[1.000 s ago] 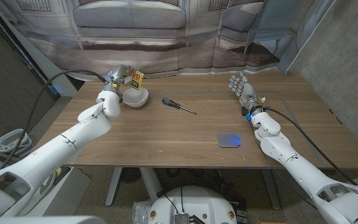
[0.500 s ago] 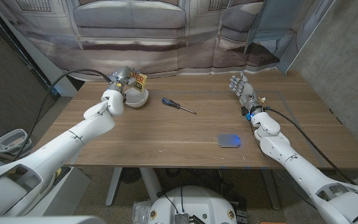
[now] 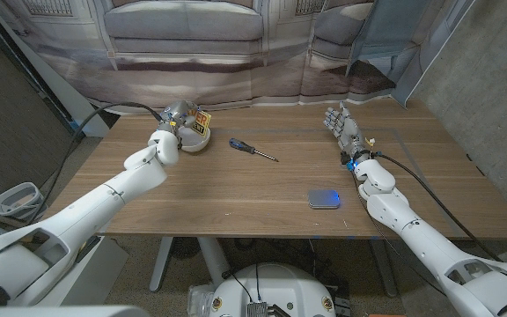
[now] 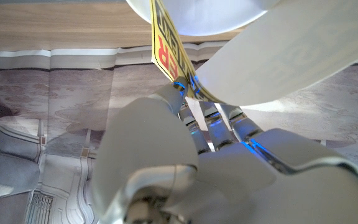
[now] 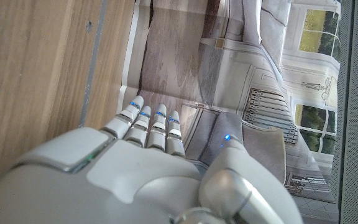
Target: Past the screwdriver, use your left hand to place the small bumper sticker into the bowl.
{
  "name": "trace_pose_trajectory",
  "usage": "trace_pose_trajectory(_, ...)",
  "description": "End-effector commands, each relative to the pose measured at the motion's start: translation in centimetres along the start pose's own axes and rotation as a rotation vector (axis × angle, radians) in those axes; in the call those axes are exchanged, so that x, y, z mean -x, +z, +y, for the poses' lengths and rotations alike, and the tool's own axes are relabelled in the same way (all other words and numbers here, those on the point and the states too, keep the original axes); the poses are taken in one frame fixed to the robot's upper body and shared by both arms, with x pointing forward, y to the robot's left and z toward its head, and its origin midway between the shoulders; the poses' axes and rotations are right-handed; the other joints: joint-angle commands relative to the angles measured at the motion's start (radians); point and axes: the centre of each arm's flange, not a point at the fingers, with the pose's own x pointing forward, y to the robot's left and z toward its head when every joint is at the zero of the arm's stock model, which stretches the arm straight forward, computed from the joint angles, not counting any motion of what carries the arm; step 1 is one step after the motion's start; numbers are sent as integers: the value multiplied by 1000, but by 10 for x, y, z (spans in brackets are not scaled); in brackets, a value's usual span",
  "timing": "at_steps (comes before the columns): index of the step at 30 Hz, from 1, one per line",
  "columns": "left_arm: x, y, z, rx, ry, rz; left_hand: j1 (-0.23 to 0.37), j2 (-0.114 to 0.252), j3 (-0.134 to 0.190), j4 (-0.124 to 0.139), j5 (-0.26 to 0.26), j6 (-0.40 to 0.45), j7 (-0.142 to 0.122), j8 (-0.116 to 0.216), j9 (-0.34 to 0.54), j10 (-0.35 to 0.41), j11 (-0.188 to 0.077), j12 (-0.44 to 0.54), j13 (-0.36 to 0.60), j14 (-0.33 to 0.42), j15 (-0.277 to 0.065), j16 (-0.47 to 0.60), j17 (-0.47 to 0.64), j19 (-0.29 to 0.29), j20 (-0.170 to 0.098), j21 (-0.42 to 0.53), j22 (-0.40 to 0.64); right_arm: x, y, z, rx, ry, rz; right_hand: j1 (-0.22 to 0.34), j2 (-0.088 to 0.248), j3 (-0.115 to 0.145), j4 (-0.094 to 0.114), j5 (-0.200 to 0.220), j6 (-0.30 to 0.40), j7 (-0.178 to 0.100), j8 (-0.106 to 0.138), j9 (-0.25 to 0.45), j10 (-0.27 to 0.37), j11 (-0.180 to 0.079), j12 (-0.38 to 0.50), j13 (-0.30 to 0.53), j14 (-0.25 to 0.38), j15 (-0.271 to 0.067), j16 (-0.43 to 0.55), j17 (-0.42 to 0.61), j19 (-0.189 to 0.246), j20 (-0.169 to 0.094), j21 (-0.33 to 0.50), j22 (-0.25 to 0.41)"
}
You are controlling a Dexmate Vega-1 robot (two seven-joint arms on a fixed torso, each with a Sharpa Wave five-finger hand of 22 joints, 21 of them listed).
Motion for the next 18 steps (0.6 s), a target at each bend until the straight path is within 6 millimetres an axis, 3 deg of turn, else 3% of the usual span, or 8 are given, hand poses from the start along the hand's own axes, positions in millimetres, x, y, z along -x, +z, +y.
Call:
trace_pose_trajectory(1, -1, -1, -18, -3, -40, 10, 1, -8, -5, 1, 0, 6, -1, 3, 1, 3, 2, 0, 2, 4, -127, -5, 2, -3, -41, 9, 3, 2, -1, 0, -5, -3, -1, 3, 12, -6, 2, 2, 3, 4, -1, 4, 7, -5, -1, 4, 7, 4, 0, 5, 8, -24, -1, 4)
trace_pose_trajectory(18, 4, -6, -29, -6, -63, 35, 0, -10, -6, 1, 0, 9, -3, 2, 1, 5, 1, -2, 3, 4, -127, -8, 5, -8, -42, 19, 0, 2, -2, 0, -2, 5, 4, 2, 12, -7, 2, 1, 3, 3, -1, 4, 6, -4, -1, 4, 7, 3, 0, 5, 8, -24, -1, 4)
